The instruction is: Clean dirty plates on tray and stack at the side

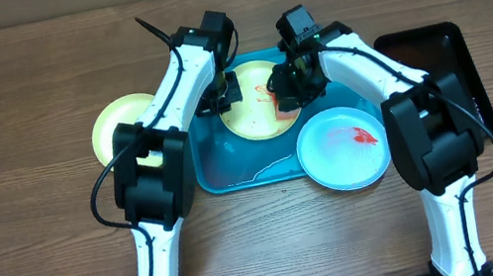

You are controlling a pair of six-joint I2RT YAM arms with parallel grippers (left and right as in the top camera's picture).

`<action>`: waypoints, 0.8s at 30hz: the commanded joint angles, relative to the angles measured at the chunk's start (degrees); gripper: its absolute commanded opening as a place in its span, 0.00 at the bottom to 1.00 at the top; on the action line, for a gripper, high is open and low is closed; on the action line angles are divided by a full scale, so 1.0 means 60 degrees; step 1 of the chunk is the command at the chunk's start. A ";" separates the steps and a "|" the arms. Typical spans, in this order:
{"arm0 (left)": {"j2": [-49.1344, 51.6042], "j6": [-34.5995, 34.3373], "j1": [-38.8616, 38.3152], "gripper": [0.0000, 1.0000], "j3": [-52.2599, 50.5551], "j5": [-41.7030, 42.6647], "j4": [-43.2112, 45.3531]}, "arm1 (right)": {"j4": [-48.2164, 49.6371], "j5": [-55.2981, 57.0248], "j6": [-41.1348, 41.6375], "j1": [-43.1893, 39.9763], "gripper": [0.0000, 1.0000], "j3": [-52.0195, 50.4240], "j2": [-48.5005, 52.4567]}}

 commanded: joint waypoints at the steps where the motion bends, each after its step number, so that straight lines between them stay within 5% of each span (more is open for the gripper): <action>1: -0.0055 -0.0062 -0.0022 0.04 -0.0477 0.0306 0.0025 | 0.0044 -0.0135 0.0189 0.0095 0.04 -0.0044 0.0499; 11: -0.0055 0.0175 -0.0022 0.04 -0.0481 0.0998 0.0229 | 0.0630 -0.1840 0.0131 0.0951 0.04 -0.0036 0.0590; 24: -0.0055 0.0313 -0.0022 0.04 -0.0481 0.1064 0.0208 | 0.2087 -0.1563 0.1734 0.1461 0.04 -0.0036 0.0590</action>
